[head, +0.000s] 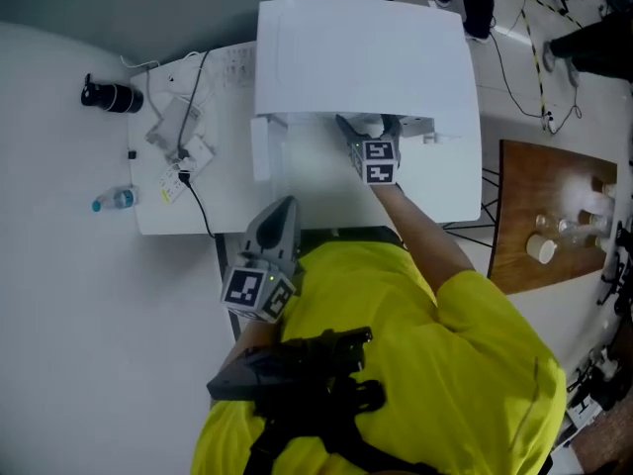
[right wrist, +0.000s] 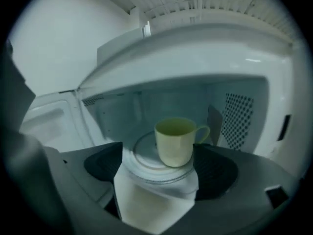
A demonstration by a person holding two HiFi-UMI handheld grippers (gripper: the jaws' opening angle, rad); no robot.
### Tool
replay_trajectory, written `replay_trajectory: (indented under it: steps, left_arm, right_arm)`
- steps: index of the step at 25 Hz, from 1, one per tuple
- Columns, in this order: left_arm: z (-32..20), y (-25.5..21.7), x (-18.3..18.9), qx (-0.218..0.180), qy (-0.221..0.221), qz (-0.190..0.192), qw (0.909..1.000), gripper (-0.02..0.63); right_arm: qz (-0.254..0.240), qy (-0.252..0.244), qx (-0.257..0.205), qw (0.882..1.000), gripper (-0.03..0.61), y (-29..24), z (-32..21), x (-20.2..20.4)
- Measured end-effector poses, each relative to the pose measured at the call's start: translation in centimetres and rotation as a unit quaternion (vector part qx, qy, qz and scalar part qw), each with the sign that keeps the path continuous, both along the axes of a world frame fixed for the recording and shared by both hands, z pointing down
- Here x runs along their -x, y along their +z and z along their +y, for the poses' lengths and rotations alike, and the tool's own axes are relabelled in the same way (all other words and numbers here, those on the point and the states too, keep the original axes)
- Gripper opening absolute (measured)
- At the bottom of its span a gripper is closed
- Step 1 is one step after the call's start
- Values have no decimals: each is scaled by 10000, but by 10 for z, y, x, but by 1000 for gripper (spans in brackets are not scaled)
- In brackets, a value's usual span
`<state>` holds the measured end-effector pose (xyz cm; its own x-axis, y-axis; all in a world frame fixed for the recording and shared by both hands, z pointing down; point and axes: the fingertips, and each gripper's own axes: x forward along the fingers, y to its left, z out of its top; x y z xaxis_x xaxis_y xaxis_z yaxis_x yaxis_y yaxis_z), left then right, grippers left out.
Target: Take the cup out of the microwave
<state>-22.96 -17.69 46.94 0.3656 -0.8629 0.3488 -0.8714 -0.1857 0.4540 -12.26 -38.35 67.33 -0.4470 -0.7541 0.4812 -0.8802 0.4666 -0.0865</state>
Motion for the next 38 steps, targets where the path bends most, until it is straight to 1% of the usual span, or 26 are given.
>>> replay_trajectory:
  steps: [3,4,5,10,11,14,16,18,21,23,25,27,31,34,38]
  left_arm:
    - [-3,8,-4,117,153,-17,9998,3]
    - [-3,12,-4,161,185,-30,9997,3]
    - [-4,14,-5,201,217,-48,9995,3]
    - [-7,27,-7,323,340,-142,9988,3]
    - [-7,28,-7,329,331,-153,9988,3]
    - [-7,27,-4,302,266,-158,9991,3]
    - [-5,25,-2,274,224,-176,9992,3]
    - [-4,22,0,233,178,-172,9994,3]
    - [-4,19,2,168,85,-165,9997,3]
    - [-5,15,4,124,8,-139,9998,3]
    - [-6,10,7,39,-92,-90,9999,3]
    - [-5,6,11,-32,-202,-23,9998,3]
    - [1,7,15,-65,-330,45,9994,3]
    - [6,15,15,-7,-378,87,9992,3]
    - [11,25,10,89,-457,20,9989,3]
  right_arm:
    - [89,480,-50,9988,462,30,-41,2]
    - [138,579,-39,9982,480,38,-52,2]
    - [205,623,-51,9978,482,43,-62,4]
    - [364,605,-229,9972,477,38,-101,14]
    - [397,576,-237,9973,465,38,-105,14]
    - [422,352,-245,9982,460,40,-102,17]
    - [486,81,-283,9984,459,40,-88,24]
    - [561,-292,-434,9971,459,33,-61,35]
    - [498,-1029,-541,9920,459,15,3,55]
    - [203,-1418,-411,9888,459,-2,56,68]
    - [-128,-1633,-207,9863,459,-16,100,74]
    - [-138,-1867,-65,9823,459,-12,130,74]
    - [161,-2102,362,9769,459,44,154,72]
    - [305,-2311,440,9715,459,82,155,83]
    - [342,-2294,445,9717,459,105,131,95]
